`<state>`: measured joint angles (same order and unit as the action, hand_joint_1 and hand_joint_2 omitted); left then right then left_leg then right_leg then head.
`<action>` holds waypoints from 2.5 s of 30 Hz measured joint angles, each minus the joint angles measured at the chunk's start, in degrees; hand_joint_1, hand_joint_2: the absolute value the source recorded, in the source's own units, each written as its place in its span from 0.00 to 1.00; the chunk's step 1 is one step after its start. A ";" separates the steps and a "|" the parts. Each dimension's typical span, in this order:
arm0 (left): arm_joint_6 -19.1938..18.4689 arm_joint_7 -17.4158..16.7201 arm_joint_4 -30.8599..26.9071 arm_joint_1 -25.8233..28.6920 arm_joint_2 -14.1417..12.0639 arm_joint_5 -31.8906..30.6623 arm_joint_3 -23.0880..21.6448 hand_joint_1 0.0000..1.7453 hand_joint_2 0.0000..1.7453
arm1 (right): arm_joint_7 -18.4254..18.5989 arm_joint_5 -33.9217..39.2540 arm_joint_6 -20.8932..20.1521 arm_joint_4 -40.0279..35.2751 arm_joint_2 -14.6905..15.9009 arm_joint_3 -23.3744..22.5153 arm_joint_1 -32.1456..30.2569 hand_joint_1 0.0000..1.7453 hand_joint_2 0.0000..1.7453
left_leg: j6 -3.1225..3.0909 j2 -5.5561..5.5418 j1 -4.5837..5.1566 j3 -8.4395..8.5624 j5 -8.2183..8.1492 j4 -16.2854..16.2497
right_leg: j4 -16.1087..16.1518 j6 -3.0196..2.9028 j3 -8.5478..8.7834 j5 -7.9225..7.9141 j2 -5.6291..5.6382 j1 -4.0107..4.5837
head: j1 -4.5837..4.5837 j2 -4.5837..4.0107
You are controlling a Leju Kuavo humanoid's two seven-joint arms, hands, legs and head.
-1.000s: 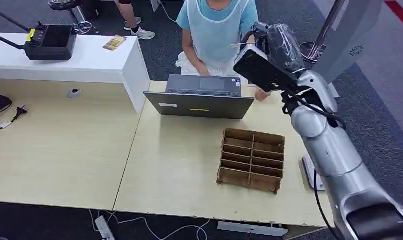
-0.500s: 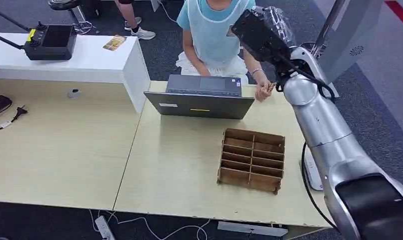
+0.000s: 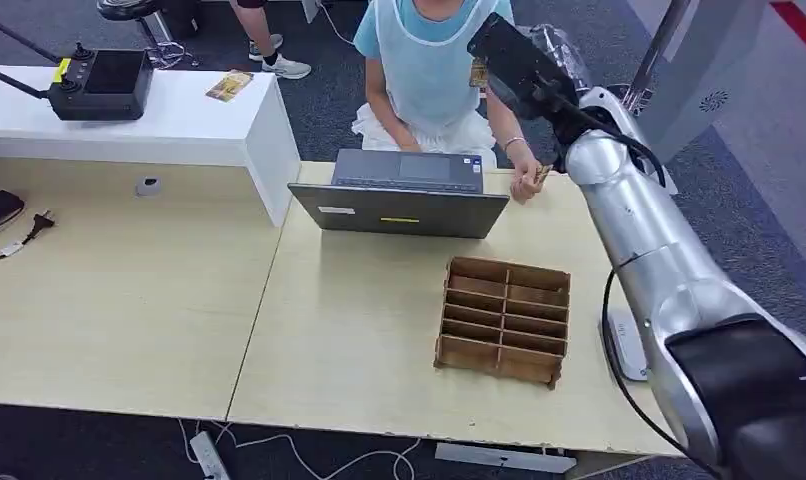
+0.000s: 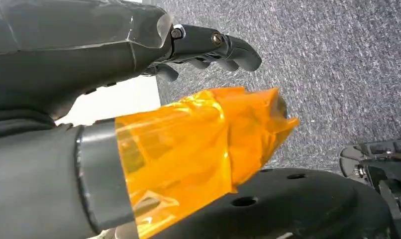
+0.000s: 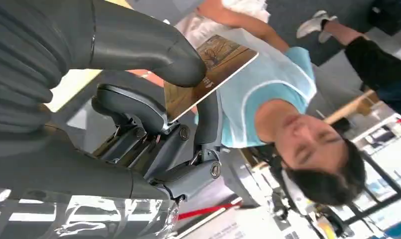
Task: Pass the card to the sensor for recognition and then transmit it.
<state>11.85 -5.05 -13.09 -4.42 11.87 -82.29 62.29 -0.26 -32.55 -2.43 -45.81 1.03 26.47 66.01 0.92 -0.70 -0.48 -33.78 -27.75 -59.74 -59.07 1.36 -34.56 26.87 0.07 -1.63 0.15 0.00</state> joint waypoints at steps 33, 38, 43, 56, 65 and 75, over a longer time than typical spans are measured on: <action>0.33 0.00 0.00 0.01 -0.17 0.09 -0.50 0.00 0.00 | 0.20 0.35 0.63 13.24 0.15 -4.20 0.83 1.00 1.00 | 0.00 0.02 0.00 0.02 0.00 -0.01 | 0.00 0.00 -0.02 0.00 0.03 0.00 | 0.00 0.00; 0.70 -0.04 0.00 0.01 -0.24 0.09 -0.59 0.00 0.00 | 0.20 0.33 0.63 13.94 0.15 -4.48 0.76 1.00 1.00 | 0.00 0.02 0.00 0.02 0.00 -0.01 | 0.00 0.00 -0.02 0.00 0.03 0.00 | 0.02 0.00; 0.70 -0.04 0.00 0.00 -0.39 0.22 -0.59 0.00 0.00 | 0.20 0.24 0.63 14.29 0.15 -4.55 0.75 1.00 1.00 | 0.00 0.02 0.00 0.02 0.00 -0.01 | 0.00 0.00 -0.02 0.00 0.03 0.00 | 0.00 0.00; 0.61 -0.04 0.00 0.01 -0.50 0.09 -0.76 0.00 0.00 | 0.22 0.07 0.66 14.66 0.44 -4.72 0.71 0.00 1.00 | 0.00 0.02 0.00 0.02 0.00 -0.02 | 0.00 0.00 -0.03 0.00 0.03 0.00 | 0.00 0.00; 0.63 -0.11 0.00 0.01 -0.59 -0.15 -1.07 0.00 0.00 | 0.06 0.53 2.51 14.71 0.85 -5.83 0.53 0.00 1.00 | 0.00 0.02 0.00 0.02 0.00 -0.02 | 0.00 0.00 -0.02 0.00 0.03 0.00 | 0.00 0.00; 0.70 -0.11 0.00 0.01 -0.61 0.11 -1.07 0.00 0.00 | -2.18 1.29 3.85 12.98 2.49 -7.61 -1.02 0.00 1.00 | 0.00 0.02 0.01 0.02 0.00 -0.03 | 0.00 0.00 -0.03 -0.01 0.03 0.00 | 0.02 0.00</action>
<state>12.55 -5.16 -13.09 -4.41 11.26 -82.18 61.22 -2.45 -31.26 1.42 -32.83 3.52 18.86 65.00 0.92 -0.68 -0.47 -33.76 -27.75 -59.77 -59.07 1.36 -34.58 26.86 0.10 -1.64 0.17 0.00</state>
